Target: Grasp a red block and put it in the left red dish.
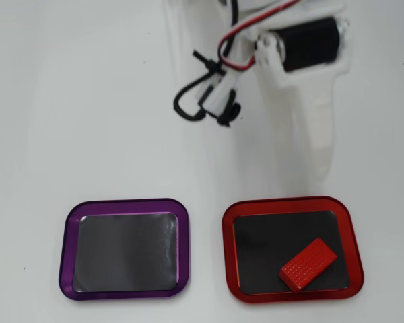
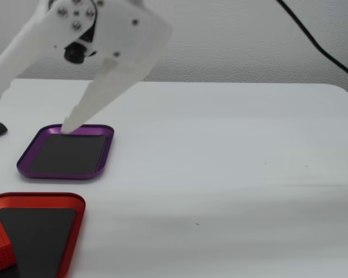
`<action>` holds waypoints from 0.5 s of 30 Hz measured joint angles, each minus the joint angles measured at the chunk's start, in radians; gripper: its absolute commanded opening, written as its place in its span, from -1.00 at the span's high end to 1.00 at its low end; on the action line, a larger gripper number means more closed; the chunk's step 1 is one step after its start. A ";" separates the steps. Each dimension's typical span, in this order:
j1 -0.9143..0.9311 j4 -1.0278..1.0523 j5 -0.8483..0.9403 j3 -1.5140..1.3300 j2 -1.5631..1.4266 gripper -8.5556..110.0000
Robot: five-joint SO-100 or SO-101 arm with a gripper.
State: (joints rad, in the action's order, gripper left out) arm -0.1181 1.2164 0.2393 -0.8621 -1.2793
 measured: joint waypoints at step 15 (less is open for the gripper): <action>0.118 0.420 0.000 -0.003 -0.627 0.45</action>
State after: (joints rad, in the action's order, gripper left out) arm 0.0000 1.6368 0.2393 -0.8652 -1.9067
